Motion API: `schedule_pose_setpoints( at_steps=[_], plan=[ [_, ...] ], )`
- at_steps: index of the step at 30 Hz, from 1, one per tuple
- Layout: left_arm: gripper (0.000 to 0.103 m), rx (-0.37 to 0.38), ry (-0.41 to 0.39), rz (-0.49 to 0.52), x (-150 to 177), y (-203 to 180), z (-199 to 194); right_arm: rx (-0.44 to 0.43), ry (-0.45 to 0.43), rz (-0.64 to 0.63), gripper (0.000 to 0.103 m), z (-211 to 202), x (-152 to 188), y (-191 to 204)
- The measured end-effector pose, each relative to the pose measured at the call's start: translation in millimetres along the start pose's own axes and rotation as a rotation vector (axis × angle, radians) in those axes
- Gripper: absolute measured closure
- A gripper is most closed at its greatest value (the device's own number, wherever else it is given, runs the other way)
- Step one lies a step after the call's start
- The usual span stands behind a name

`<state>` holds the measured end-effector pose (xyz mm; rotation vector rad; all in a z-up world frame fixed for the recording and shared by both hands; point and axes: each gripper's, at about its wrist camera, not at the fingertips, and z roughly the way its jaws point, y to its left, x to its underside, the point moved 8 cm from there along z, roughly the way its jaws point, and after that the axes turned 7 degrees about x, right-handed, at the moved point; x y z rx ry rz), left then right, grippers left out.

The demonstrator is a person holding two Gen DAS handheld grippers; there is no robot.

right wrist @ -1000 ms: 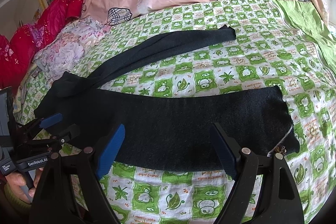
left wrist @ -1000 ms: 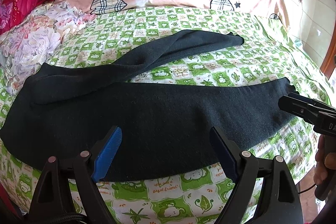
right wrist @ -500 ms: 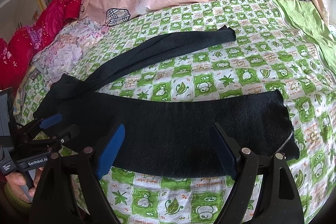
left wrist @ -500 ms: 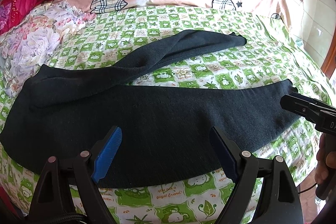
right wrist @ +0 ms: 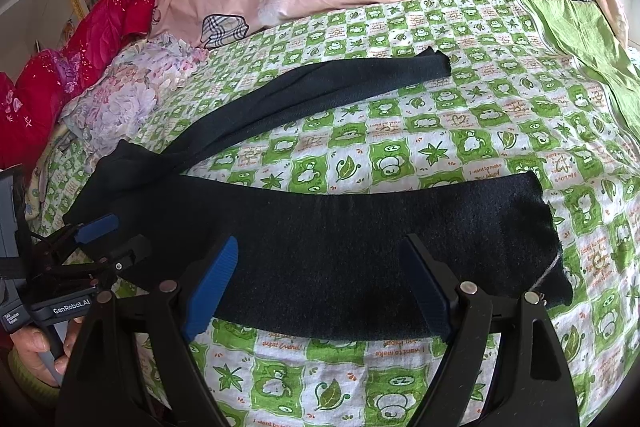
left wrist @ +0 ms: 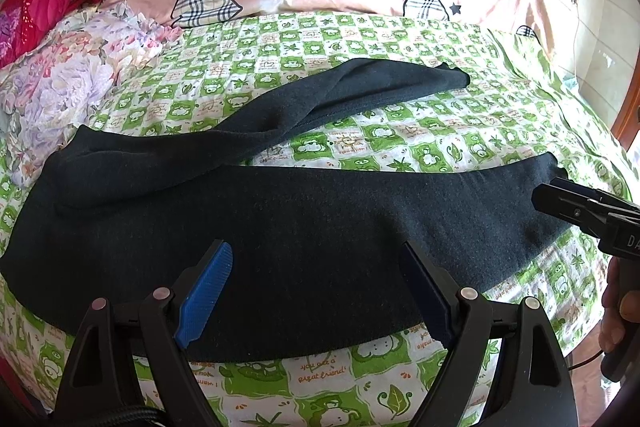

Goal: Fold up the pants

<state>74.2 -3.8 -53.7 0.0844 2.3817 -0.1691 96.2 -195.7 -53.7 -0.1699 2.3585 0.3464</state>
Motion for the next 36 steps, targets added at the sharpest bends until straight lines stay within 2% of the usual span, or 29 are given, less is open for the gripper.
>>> schedule_pose_setpoints(
  at_steps=[8, 14, 26, 36],
  plan=[
    [0.017, 0.004, 0.0, 0.01, -4.6, -3.6, -0.1, -0.005, 0.005, -0.002, 0.02, 2.6, -4.1, -1.0],
    [0.017, 0.005, -0.002, 0.021, -22.4, -2.5, 4.5, -0.034, -0.001, 0.025, 0.02, 6.3, -27.8, -11.4],
    [0.017, -0.032, 0.022, 0.068, -88.8, 9.2, 42.0, -0.05, 0.007, 0.057, 0.02, 28.3, -89.4, -38.2],
    [0.017, 0.047, 0.098, 0.055, -144.6, 16.3, 98.6, -0.057, 0.049, 0.069, 0.02, 74.1, -156.2, -73.1]
  ],
)
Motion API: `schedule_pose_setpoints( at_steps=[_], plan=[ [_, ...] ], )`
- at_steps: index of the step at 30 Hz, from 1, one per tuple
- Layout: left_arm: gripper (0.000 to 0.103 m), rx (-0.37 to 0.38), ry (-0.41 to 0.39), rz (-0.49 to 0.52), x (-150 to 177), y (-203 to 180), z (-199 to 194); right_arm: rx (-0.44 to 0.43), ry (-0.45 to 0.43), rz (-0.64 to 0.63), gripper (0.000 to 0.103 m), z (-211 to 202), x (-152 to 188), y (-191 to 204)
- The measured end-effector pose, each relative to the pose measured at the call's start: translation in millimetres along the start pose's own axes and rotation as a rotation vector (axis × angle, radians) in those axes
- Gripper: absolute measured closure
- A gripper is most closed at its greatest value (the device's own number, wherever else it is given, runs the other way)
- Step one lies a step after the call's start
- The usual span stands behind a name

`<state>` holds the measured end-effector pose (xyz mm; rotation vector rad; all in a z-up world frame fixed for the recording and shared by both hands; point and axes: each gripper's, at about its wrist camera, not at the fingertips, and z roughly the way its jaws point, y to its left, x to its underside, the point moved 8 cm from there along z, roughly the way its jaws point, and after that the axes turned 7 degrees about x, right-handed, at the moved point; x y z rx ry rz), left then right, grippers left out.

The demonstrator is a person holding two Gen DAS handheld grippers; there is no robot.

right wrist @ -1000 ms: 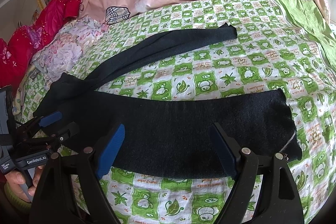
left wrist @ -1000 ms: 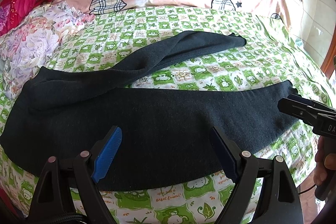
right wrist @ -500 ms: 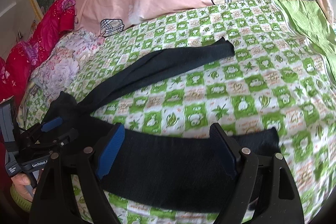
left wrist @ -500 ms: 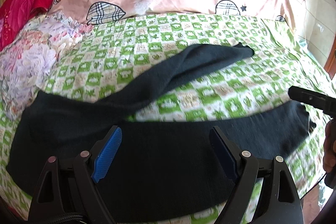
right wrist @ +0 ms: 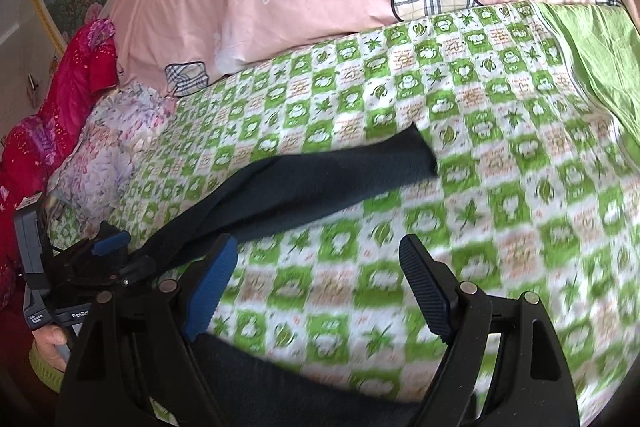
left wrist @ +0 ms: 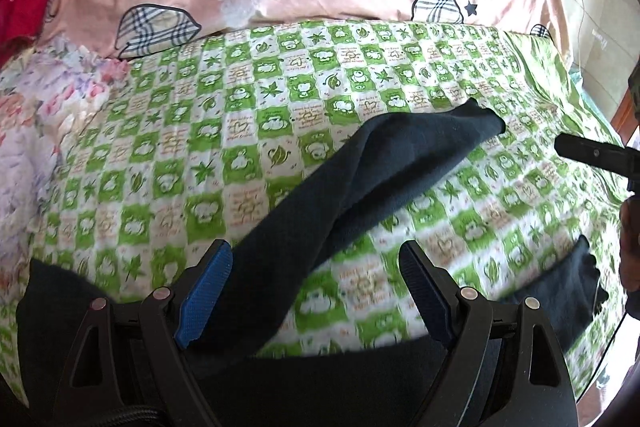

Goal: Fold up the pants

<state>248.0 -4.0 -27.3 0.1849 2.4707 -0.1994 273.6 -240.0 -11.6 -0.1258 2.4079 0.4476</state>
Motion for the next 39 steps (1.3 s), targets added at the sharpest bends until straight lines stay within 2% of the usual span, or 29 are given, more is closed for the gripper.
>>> schedule_pose_setpoints(
  at_steps=[6, 12, 18, 20, 21, 23, 24, 25, 26, 27, 29, 32, 39],
  plan=[
    [0.017, 0.074, 0.062, -0.03, -26.9, 0.7, 36.5, 0.01, 0.019, 0.03, 0.027, 29.7, -34.0, -28.7],
    [0.017, 0.082, 0.119, -0.001, -43.3, -5.4, 74.7, 0.048, 0.053, 0.019, 0.035, 66.3, -58.7, -51.2],
    [0.018, 0.105, 0.16, 0.021, -59.8, -7.1, 103.8, 0.048, 0.128, -0.032, 0.037, 107.8, -69.8, -59.4],
    [0.02, 0.114, 0.177, 0.033, -63.7, -6.3, 112.7, 0.04, 0.15, -0.049, 0.039, 120.4, -69.9, -60.2],
    [0.022, 0.117, 0.186, 0.037, -64.8, -5.7, 116.3, 0.033, 0.159, -0.057, 0.044, 125.6, -69.9, -59.9],
    [0.032, 0.134, 0.21, 0.041, -65.6, -6.3, 124.0, 0.019, 0.164, -0.078, 0.059, 132.4, -69.7, -57.5],
    [0.038, 0.15, 0.223, 0.042, -65.4, -8.0, 127.7, 0.017, 0.165, -0.092, 0.071, 134.6, -69.3, -55.7],
    [0.052, 0.175, 0.243, 0.043, -64.0, -10.1, 131.8, 0.017, 0.166, -0.104, 0.084, 136.5, -68.5, -54.0],
    [0.065, 0.199, 0.261, 0.039, -62.7, -12.2, 135.6, 0.016, 0.165, -0.108, 0.091, 136.6, -68.5, -53.2],
    [0.069, 0.212, 0.267, 0.035, -62.0, -14.2, 137.1, 0.008, 0.157, -0.111, 0.095, 135.1, -69.1, -52.2],
    [0.085, 0.219, 0.257, 0.036, -60.7, -16.2, 134.1, -0.01, 0.121, -0.122, 0.096, 126.6, -70.8, -48.2],
    [0.092, 0.229, 0.201, 0.047, -60.9, -16.9, 117.3, -0.026, 0.073, -0.118, 0.097, 109.3, -73.3, -46.3],
    [0.096, 0.278, 0.12, 0.1, -46.9, -36.7, 60.7, -0.102, 0.0, -0.162, 0.097, 54.4, -59.6, -43.4]
  ],
)
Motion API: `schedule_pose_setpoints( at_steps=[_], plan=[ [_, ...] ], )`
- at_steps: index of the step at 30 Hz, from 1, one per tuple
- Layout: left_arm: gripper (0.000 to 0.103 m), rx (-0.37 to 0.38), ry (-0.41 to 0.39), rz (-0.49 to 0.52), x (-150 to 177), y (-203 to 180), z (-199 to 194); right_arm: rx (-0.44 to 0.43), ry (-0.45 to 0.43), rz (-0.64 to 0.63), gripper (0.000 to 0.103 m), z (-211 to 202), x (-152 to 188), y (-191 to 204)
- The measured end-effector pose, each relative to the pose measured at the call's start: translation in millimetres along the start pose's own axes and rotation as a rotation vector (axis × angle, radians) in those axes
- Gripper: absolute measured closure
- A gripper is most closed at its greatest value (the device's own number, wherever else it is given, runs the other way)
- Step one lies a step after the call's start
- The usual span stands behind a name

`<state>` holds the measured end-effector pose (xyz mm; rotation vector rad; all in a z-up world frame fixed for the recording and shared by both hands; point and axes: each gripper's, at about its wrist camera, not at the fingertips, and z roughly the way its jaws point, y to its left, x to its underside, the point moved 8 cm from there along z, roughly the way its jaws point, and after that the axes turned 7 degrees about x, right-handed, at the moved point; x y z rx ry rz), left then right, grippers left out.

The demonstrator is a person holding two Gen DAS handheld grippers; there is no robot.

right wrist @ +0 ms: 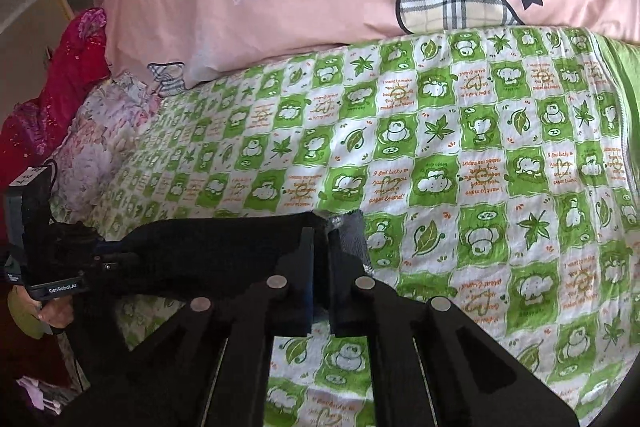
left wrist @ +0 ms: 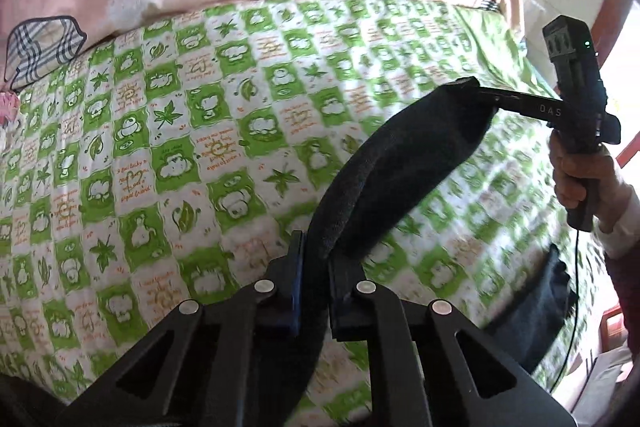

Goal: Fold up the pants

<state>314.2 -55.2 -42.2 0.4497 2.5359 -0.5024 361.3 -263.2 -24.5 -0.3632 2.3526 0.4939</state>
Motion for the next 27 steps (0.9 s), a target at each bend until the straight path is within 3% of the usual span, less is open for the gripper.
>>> schedule_pose_setpoints(
  at_steps=[5, 13, 27],
  plan=[
    [0.097, 0.044, -0.022, -0.009, 27.4, -29.5, -22.1, -0.02, -0.017, -0.05, 0.097, -32.8, 31.3, 8.3],
    [0.098, 0.082, -0.033, -0.034, 77.0, -56.7, -39.2, -0.005, 0.032, -0.101, 0.097, -60.5, 91.6, 16.8],
    [0.099, 0.133, -0.039, 0.026, 140.0, -106.9, -69.2, 0.0, -0.029, -0.115, 0.097, -119.4, 151.6, 28.3]
  ],
)
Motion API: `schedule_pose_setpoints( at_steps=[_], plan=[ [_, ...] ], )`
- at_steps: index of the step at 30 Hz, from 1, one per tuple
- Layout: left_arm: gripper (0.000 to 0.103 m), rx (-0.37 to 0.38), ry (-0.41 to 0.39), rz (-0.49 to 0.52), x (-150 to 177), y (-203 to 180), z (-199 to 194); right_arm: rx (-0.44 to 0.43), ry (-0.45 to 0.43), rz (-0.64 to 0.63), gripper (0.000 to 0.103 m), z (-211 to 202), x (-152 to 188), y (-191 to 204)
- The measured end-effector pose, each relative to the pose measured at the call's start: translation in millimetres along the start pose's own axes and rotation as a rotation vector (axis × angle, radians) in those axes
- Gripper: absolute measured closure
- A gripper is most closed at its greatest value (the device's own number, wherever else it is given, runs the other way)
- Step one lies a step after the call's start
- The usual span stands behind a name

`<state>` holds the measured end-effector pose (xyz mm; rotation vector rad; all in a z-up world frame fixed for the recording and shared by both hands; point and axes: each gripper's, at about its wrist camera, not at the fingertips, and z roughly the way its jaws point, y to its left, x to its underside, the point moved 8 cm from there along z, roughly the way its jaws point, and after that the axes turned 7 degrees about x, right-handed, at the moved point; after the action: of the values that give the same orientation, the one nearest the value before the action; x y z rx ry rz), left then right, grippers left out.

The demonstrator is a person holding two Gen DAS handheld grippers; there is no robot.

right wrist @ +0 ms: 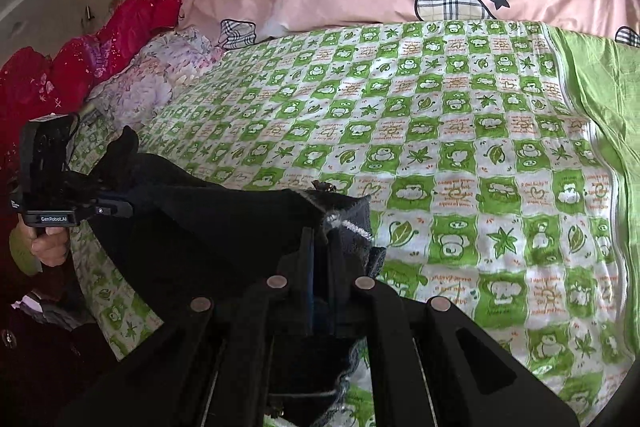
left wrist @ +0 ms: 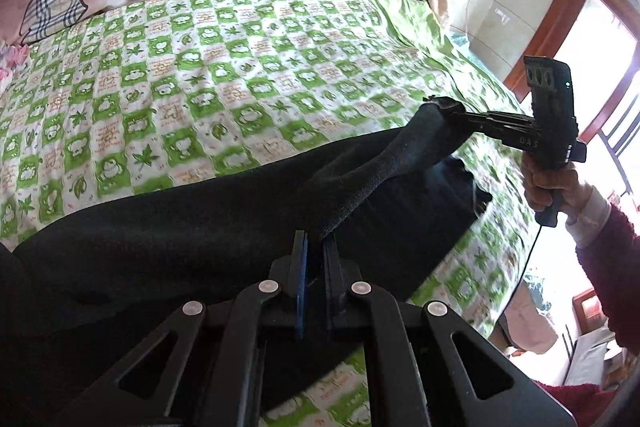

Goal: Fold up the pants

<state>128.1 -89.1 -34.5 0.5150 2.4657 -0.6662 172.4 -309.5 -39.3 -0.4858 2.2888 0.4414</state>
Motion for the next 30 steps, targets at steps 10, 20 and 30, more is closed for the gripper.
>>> schedule_pose_setpoints(
  at_steps=[10, 20, 30],
  plan=[
    [0.098, 0.009, 0.045, 0.016, 37.2, -19.1, 11.9, 0.082, 0.029, -0.026, 0.097, -1.4, 36.9, -6.0],
    [0.096, -0.004, 0.094, -0.009, 61.1, -12.8, 33.6, 0.153, 0.079, 0.011, 0.097, -13.6, 64.6, -15.4],
    [0.078, 0.029, 0.049, -0.081, 78.1, -13.8, 2.7, 0.224, -0.007, 0.071, 0.058, -54.3, 60.4, -3.3]
  ],
)
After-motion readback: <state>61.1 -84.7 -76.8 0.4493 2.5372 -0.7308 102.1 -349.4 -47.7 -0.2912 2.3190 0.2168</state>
